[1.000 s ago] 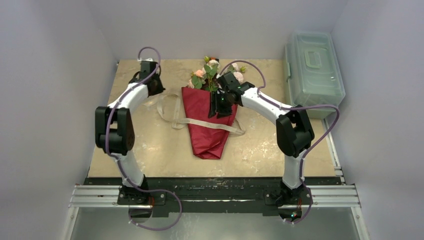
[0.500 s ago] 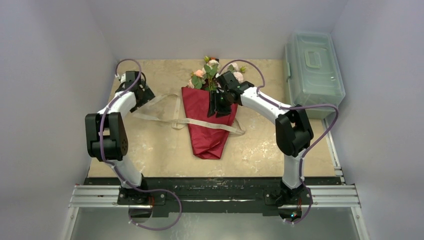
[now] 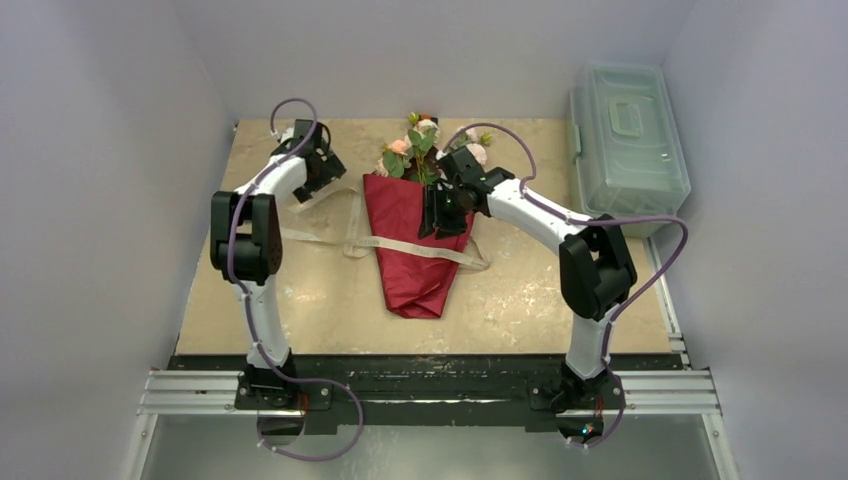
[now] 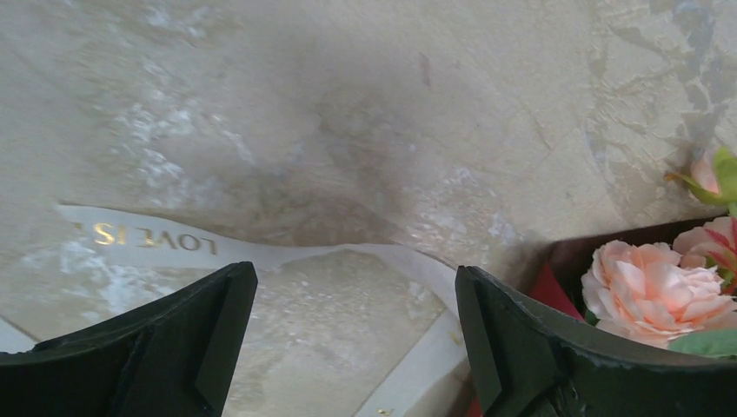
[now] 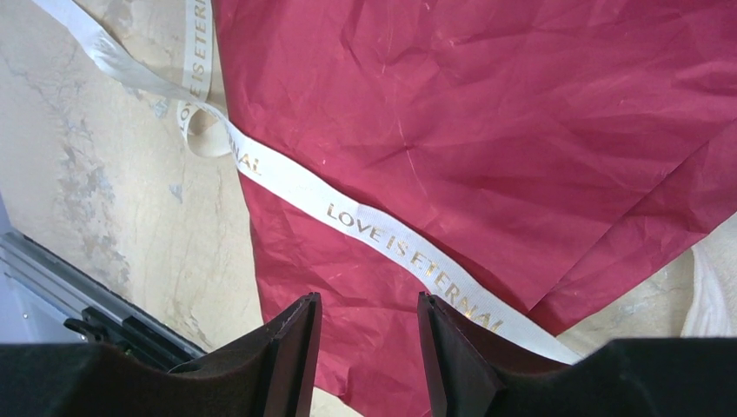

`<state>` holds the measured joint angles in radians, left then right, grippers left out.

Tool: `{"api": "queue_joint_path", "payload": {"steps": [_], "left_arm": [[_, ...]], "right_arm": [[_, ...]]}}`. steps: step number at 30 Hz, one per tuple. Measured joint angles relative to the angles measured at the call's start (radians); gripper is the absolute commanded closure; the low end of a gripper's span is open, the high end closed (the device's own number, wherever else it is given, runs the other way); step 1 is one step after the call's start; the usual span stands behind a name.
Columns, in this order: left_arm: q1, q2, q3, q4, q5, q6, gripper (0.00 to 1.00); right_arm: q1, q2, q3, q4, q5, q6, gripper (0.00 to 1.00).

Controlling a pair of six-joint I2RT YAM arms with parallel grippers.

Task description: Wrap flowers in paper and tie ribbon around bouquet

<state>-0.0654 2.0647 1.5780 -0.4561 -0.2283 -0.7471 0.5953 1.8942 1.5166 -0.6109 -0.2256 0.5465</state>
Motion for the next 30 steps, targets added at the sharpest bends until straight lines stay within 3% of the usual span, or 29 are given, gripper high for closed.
{"api": "queue_joint_path", "payload": {"steps": [5, 7, 14, 18, 23, 30], "left_arm": [[-0.047, 0.055, 0.063, -0.046, 0.005, -0.091, 0.01], [-0.049, 0.071, 0.070, -0.047, 0.013, -0.120, 0.05], [-0.036, 0.111, 0.074, -0.008, 0.056, -0.184, 0.65], [-0.028, 0.124, 0.072, 0.036, 0.105, -0.186, 0.97], [-0.026, 0.127, 0.048, 0.089, 0.157, -0.161, 1.00], [-0.028, 0.094, 0.026, 0.120, 0.198, -0.077, 1.00]], "right_arm": [[0.000, -0.016, -0.043, 0.012, 0.000, 0.015, 0.48], [0.000, -0.017, -0.059, 0.016, 0.000, 0.023, 0.48], [0.000, -0.027, -0.092, 0.025, 0.010, 0.037, 0.47], [-0.001, -0.065, -0.114, 0.028, 0.027, 0.037, 0.41], [-0.011, -0.135, -0.150, 0.037, 0.033, 0.002, 0.26], [-0.056, -0.200, -0.235, 0.030, 0.079, -0.076, 0.22]]}}
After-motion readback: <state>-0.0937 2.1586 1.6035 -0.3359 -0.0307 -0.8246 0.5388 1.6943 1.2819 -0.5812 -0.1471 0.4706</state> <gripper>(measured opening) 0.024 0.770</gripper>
